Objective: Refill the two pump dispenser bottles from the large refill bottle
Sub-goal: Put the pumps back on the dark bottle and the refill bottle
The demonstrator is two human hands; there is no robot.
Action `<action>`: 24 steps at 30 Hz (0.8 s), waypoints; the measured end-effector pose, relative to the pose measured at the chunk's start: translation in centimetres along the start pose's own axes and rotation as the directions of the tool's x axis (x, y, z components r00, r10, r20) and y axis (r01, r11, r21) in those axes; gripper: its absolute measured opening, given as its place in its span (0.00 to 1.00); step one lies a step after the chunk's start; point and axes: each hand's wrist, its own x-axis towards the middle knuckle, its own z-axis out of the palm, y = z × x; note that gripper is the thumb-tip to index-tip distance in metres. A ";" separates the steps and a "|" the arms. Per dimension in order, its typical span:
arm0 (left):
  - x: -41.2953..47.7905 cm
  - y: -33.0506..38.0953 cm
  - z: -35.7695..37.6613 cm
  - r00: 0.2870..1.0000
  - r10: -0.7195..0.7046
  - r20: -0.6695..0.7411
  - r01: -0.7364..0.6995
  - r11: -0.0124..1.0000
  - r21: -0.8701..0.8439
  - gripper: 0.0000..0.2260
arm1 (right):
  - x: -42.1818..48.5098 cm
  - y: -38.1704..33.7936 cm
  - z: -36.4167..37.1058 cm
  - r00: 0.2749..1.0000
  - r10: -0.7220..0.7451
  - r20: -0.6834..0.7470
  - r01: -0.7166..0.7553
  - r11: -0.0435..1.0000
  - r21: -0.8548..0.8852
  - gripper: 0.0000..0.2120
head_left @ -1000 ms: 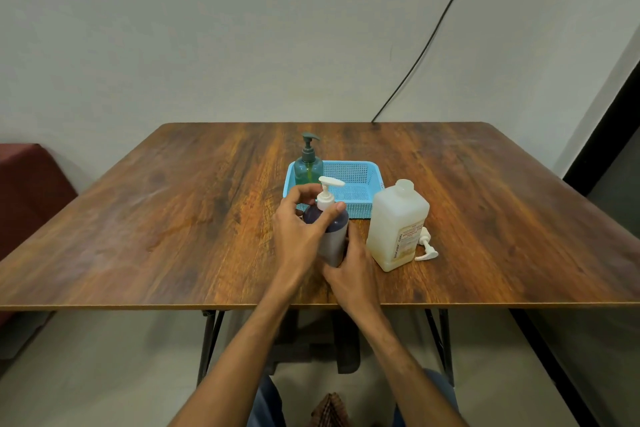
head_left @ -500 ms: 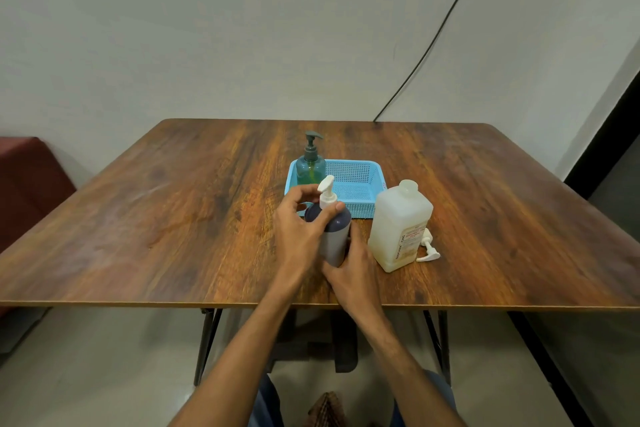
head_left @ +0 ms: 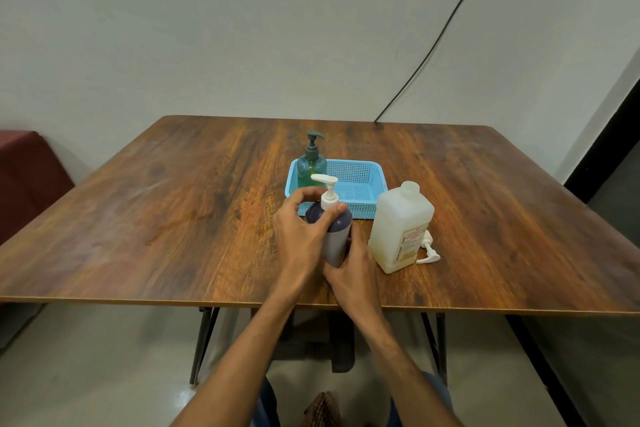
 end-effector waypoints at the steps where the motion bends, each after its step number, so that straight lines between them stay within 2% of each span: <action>1: 0.0 0.0 0.0 1.000 0.017 0.009 -0.017 1.000 0.010 0.14 | 0.0 0.0 0.0 1.000 0.004 -0.001 -0.004 1.000 0.003 0.37; 8: 0.5 -0.1 -0.9 0.990 0.044 0.135 -0.049 0.998 0.031 0.16 | 0.0 0.1 0.1 1.000 -0.009 -0.001 0.009 1.000 0.007 0.36; 12: -0.3 -0.1 -0.4 0.996 -0.017 0.084 0.021 0.999 -0.046 0.23 | 0.0 -0.2 0.0 1.000 0.008 -0.001 -0.008 1.000 -0.009 0.37; 16: 0.0 -0.2 0.1 0.999 -0.030 0.015 0.030 0.998 -0.049 0.15 | 0.1 -0.1 -0.1 1.000 0.005 -0.004 -0.005 1.000 0.014 0.38; 24: 0.5 -0.1 -0.8 0.991 -0.004 0.131 0.008 0.999 -0.033 0.16 | 0.0 -0.3 -0.1 1.000 0.013 0.003 -0.013 1.000 0.022 0.37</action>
